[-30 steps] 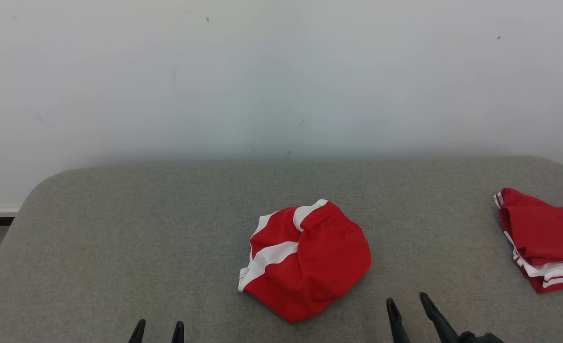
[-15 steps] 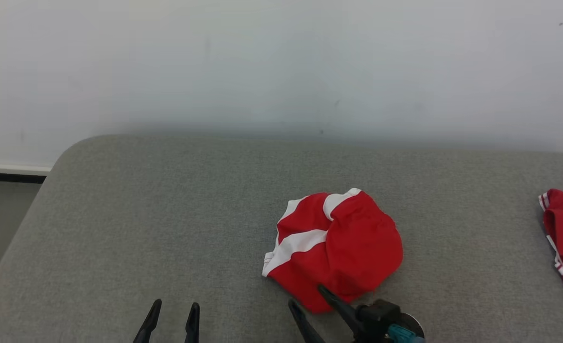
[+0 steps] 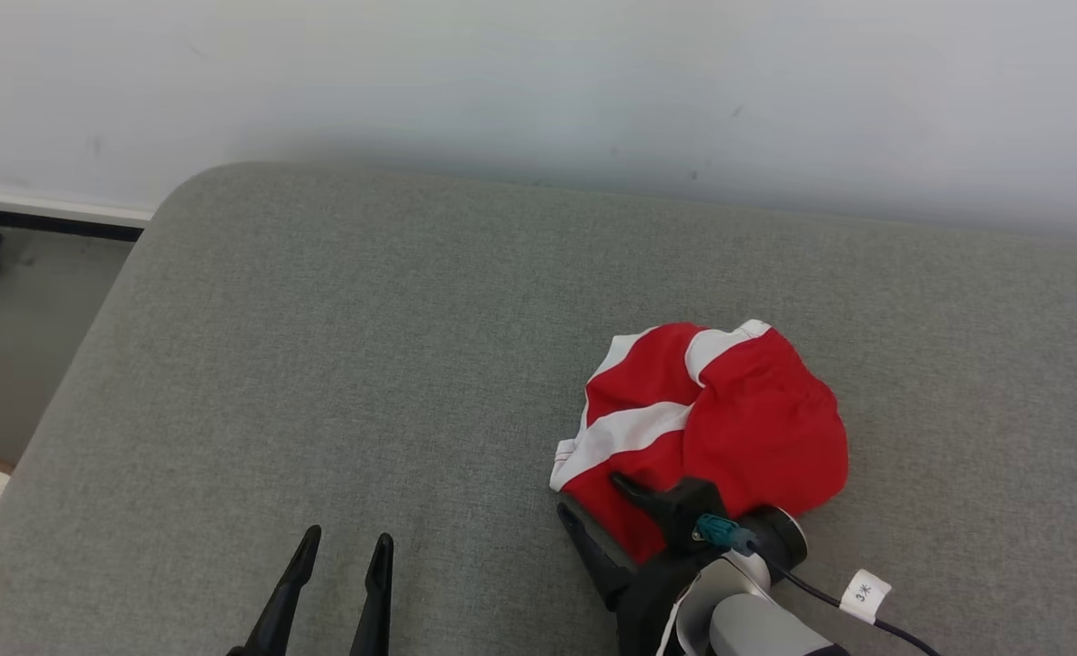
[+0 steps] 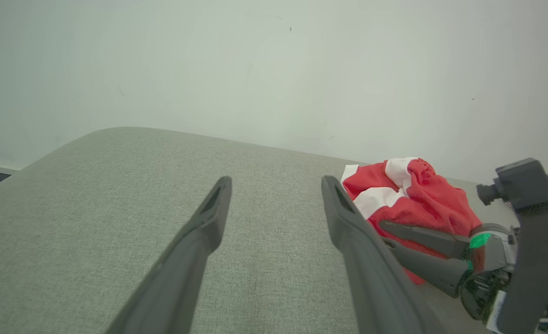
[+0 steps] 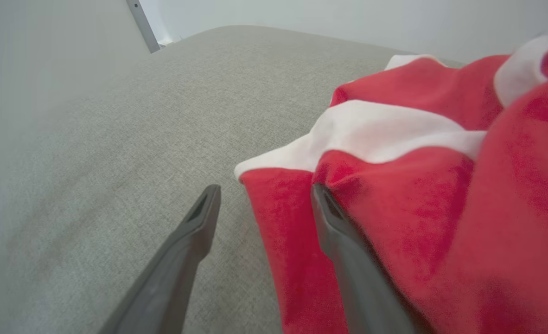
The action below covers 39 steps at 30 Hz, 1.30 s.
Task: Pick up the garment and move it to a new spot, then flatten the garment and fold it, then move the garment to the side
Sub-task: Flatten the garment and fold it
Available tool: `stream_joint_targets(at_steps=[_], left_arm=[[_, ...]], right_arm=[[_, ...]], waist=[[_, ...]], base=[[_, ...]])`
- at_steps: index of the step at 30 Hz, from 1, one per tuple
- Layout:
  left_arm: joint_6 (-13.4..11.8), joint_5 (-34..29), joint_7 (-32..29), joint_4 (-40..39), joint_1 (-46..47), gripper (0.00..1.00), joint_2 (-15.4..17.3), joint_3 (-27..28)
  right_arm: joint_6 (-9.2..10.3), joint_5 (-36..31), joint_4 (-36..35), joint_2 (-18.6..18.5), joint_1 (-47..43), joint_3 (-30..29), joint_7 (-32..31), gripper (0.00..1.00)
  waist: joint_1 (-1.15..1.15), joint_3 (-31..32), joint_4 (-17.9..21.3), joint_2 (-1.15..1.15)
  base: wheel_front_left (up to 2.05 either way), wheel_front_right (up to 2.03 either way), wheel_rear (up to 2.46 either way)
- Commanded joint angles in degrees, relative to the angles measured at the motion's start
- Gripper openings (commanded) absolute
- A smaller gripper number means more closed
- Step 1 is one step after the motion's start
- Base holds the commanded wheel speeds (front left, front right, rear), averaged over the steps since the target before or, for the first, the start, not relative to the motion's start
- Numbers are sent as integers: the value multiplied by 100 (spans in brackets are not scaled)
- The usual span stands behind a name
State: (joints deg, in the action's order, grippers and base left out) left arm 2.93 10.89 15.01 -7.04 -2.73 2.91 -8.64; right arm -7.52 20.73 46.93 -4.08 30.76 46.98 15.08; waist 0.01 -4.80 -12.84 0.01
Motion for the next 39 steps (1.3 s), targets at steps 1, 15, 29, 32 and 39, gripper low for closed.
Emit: stream_joint_targets(at_steps=[1,15,29,32,39], left_arm=[[19,20,17,39,89,100,1,-38],[58,65,17,127,205,100,1,-145],[27,27,17,103,132,100,1,-49],[18,-3,17,91,88,100,1,-55],[-10,-50,17,-1,-39,100,0,66]], right_arm=[[7,17,236,71,192,109,-1,100],[7,-10,1000,133,765,132,-1,0],[7,-434,-1000,132,946,-61,-1,0],[7,-519,-1465,131,949,-123,-1,0],[7,-545,-2337,-576,264,-41,-1,0]], waist=[[-1,-159,-163,-1],[-1,-211,-383,-1],[-1,40,-152,-1],[-1,113,-77,-1],[-1,218,144,-1]], base=[[0,0,0],[0,0,0],[0,0,0],[0,0,0],[0,0,0]])
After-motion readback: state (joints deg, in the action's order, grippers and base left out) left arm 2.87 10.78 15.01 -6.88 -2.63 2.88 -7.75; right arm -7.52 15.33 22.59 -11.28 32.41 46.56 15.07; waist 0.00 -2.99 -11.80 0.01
